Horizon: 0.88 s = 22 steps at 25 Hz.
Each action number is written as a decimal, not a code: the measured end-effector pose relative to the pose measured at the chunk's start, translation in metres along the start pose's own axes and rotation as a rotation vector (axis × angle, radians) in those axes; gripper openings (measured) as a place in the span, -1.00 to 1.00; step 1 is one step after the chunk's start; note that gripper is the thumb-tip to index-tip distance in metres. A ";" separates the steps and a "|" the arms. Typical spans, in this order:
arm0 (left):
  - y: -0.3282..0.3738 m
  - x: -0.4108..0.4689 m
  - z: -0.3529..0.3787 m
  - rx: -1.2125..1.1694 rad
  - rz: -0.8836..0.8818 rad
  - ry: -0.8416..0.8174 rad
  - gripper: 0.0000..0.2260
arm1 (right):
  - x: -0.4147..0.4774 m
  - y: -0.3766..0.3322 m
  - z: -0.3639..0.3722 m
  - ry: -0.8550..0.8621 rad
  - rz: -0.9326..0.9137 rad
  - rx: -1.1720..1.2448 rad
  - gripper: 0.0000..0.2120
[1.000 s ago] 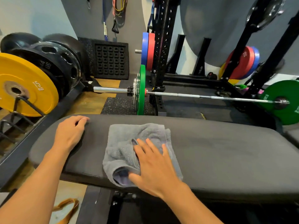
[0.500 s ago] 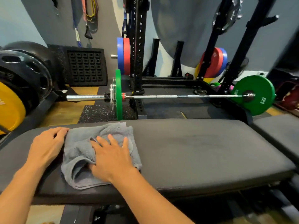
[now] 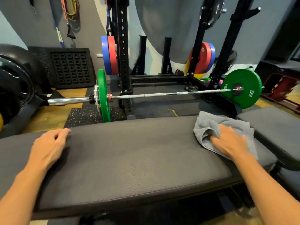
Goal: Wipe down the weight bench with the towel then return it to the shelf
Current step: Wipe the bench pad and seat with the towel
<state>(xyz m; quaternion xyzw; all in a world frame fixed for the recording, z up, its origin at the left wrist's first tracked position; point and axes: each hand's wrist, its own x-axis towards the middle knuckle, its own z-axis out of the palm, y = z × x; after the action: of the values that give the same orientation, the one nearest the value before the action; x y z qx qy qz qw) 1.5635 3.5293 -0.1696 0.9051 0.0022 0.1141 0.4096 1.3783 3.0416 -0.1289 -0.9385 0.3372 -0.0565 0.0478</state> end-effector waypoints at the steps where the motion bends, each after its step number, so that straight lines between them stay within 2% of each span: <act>1: 0.026 -0.012 0.007 0.010 0.046 -0.053 -0.65 | -0.007 -0.012 0.003 -0.003 0.018 0.006 -0.50; 3: 0.069 -0.029 0.033 0.025 0.099 -0.097 -0.64 | -0.017 -0.042 0.005 0.007 -0.007 0.023 -0.48; 5: 0.094 -0.038 0.056 0.002 0.172 -0.149 -0.65 | -0.042 -0.089 0.016 -0.033 -0.160 0.033 -0.39; 9: 0.120 -0.053 0.096 -0.075 0.180 -0.164 -0.67 | -0.097 -0.169 0.032 -0.084 -0.472 0.097 -0.32; 12: 0.137 -0.062 0.110 -0.128 0.174 -0.134 -0.75 | -0.092 -0.158 0.032 -0.080 -0.576 0.142 -0.35; 14: 0.149 -0.065 0.113 -0.141 0.170 -0.167 -0.78 | -0.066 -0.111 0.031 -0.052 -0.524 0.109 -0.34; 18: 0.162 -0.075 0.126 -0.174 0.211 -0.255 -0.73 | -0.006 0.000 0.017 0.012 -0.164 0.038 -0.31; 20: 0.166 -0.076 0.128 -0.205 0.217 -0.258 -0.71 | -0.001 -0.008 0.014 0.015 -0.081 0.025 -0.35; 22: 0.164 -0.076 0.122 -0.252 0.186 -0.227 -0.70 | -0.021 -0.061 0.024 0.018 -0.149 0.061 -0.40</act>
<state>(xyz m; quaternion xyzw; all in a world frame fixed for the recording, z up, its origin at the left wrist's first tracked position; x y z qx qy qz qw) 1.5005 3.3225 -0.1415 0.8499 -0.1421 0.0482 0.5051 1.4037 3.1035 -0.1464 -0.9585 0.2652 -0.0787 0.0688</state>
